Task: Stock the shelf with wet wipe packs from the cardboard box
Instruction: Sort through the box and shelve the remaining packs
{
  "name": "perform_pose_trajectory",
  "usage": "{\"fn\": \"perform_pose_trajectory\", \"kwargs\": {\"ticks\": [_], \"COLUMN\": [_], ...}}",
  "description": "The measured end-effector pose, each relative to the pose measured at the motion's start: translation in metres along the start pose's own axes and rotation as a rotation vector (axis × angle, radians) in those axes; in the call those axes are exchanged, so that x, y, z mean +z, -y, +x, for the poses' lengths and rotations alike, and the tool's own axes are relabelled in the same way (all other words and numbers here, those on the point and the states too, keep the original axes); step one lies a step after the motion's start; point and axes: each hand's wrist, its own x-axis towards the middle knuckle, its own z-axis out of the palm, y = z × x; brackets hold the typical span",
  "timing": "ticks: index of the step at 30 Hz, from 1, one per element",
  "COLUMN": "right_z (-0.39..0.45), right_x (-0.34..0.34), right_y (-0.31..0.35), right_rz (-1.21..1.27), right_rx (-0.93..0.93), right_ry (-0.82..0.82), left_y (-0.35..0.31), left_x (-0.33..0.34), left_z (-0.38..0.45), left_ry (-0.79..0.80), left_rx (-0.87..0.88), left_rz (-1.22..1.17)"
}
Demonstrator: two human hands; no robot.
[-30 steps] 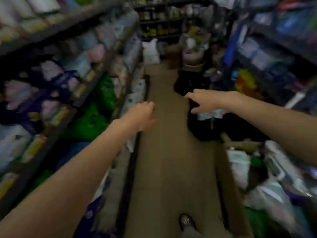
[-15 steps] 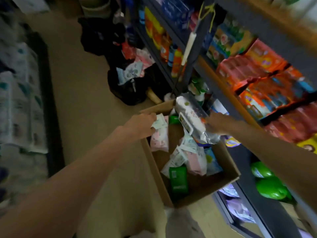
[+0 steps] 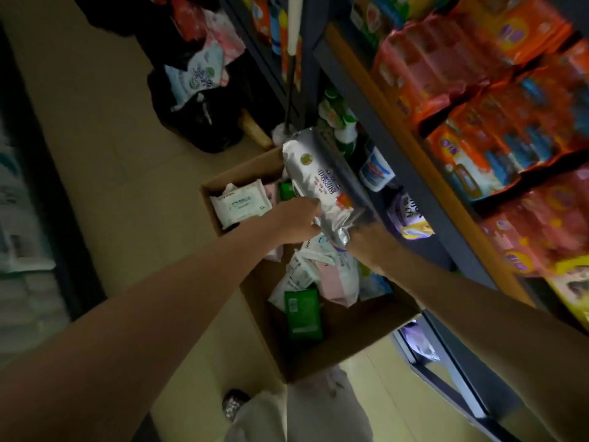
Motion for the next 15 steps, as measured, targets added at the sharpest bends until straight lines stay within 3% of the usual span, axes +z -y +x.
{"fn": "perform_pose_trajectory", "kwargs": {"ticks": [2,4,6,11,15], "right_z": [-0.006,-0.009,-0.016,-0.017,-0.027], "right_x": [-0.033,-0.069,-0.12,-0.236,-0.325], "right_y": [-0.01,-0.022,-0.032,-0.057,-0.017], "right_rz": [0.108,0.115,0.195,-0.028,-0.207], "right_rx": [0.031,-0.122,-0.144,-0.266,-0.415], "right_ry": [0.041,-0.011,-0.04,-0.3,-0.481], "left_y": [-0.002,0.0,0.006,0.056,0.091], "left_x": [-0.003,-0.01,-0.022,-0.061,-0.084], "left_z": [0.002,-0.001,-0.011,-0.072,-0.156], "left_ry": [0.007,-0.024,-0.073,-0.215,-0.358], "left_rx": [0.015,0.015,-0.009,-0.098,-0.213], "left_rz": [0.041,0.095,0.142,0.122,0.091]}}
